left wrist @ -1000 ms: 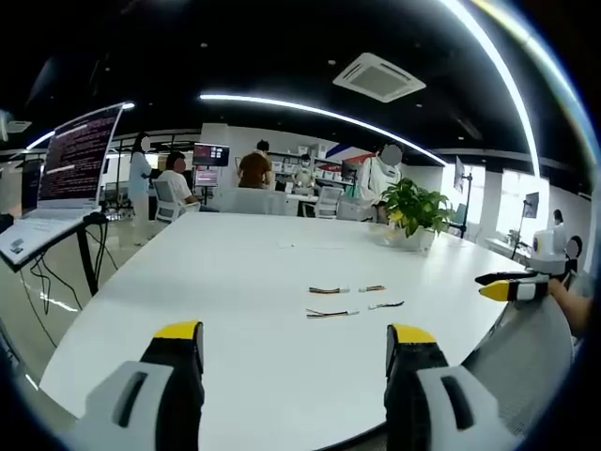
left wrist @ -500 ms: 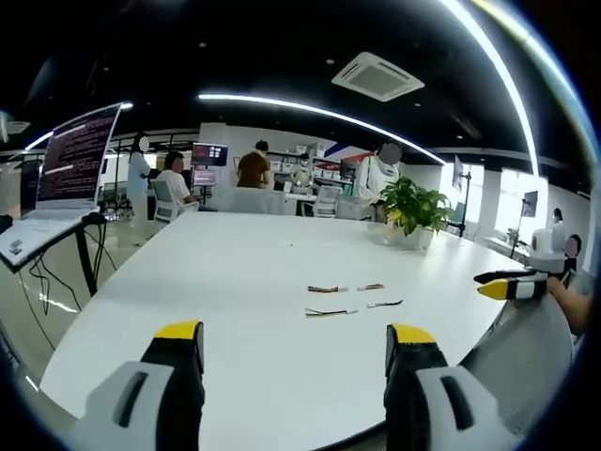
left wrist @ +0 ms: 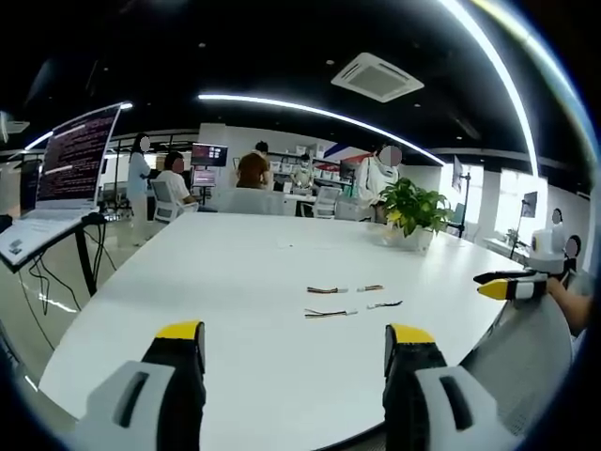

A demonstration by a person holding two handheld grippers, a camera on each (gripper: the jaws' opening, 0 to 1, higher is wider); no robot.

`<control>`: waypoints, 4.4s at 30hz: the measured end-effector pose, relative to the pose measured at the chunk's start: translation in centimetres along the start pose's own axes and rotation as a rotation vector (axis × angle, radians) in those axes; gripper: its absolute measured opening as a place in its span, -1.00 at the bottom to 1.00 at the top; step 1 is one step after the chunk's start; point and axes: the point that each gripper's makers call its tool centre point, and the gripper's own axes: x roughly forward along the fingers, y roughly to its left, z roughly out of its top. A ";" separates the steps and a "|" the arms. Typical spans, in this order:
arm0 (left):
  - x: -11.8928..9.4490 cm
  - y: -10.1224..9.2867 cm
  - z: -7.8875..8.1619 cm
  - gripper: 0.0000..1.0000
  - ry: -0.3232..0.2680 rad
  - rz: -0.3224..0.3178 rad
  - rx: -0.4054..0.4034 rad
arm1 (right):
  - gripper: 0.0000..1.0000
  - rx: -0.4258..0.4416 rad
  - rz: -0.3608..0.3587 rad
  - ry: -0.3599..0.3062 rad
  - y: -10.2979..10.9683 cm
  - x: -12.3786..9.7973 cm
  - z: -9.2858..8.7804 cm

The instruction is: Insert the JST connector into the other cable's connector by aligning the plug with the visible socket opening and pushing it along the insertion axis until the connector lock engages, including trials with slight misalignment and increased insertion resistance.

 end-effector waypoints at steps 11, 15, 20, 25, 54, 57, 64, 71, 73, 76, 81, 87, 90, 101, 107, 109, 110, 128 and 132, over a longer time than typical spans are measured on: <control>0.0 0.4 0.0 0.53 -0.008 0.001 -0.014 | 0.08 -0.002 -0.001 0.023 0.0 -0.1 -0.3; 0.0 0.4 0.1 0.53 -0.008 0.002 -0.016 | 0.09 -0.005 -0.001 0.035 0.0 -0.1 -0.5; 0.1 0.2 0.1 0.51 0.004 0.010 -0.018 | 0.04 -0.009 -0.018 0.036 -0.2 -0.1 -0.4; 0.2 0.0 0.2 0.48 0.010 0.005 -0.026 | 0.13 -0.024 0.000 0.079 0.0 0.2 -0.8; 3.0 1.1 1.9 0.98 0.115 -0.157 0.014 | 0.23 -0.065 0.056 0.159 -4.4 3.3 0.3; 4.2 0.8 2.2 0.98 0.111 -0.182 0.033 | 0.21 -0.072 0.056 0.160 -4.8 3.8 0.3; 6.9 -1.0 2.4 0.98 0.136 -0.292 0.089 | 0.18 -0.100 0.069 0.168 -5.7 5.1 0.8; 8.8 -2.4 3.0 0.98 0.155 -0.375 0.161 | 0.13 -0.132 0.083 0.178 -6.6 6.6 0.9; 9.4 -2.5 3.3 0.98 0.153 -0.388 0.172 | 0.10 -0.141 0.087 0.184 -6.8 6.9 0.9; 10.3 -2.6 4.1 0.98 0.133 -0.413 0.168 | 0.05 -0.123 0.095 0.186 -6.8 7.3 0.9; 11.9 -2.5 4.9 0.98 0.114 -0.424 0.173 | 0.04 -0.121 0.115 0.185 -6.7 8.1 1.3; 13.9 -3.4 5.1 0.98 0.106 -0.497 0.150 | -0.02 -0.179 0.164 0.191 -6.6 9.6 1.6; 14.8 -3.8 5.3 0.98 0.089 -0.521 0.134 | -0.04 -0.175 0.196 0.192 -6.5 10.3 1.7; 17.8 -5.8 4.3 0.98 0.096 -0.629 0.236 | -0.05 -0.229 0.293 0.201 -6.1 12.7 1.7; 19.2 -6.6 2.8 0.98 0.156 -0.675 0.261 | -0.07 -0.289 0.323 0.231 -6.2 13.9 1.3; 19.7 -6.8 2.5 0.98 0.165 -0.687 0.258 | -0.08 -0.311 0.340 0.238 -6.1 14.3 1.2; 20.0 -7.0 2.3 0.98 0.169 -0.697 0.259 | -0.08 -0.319 0.345 0.243 -6.1 14.4 1.2; 23.0 -10.0 -0.4 0.98 0.250 -0.788 0.294 | -0.11 -0.460 0.520 0.354 -5.1 16.6 -1.3; 23.7 -10.5 -0.9 0.98 0.270 -0.802 0.292 | -0.13 -0.506 0.552 0.376 -5.2 17.2 -1.8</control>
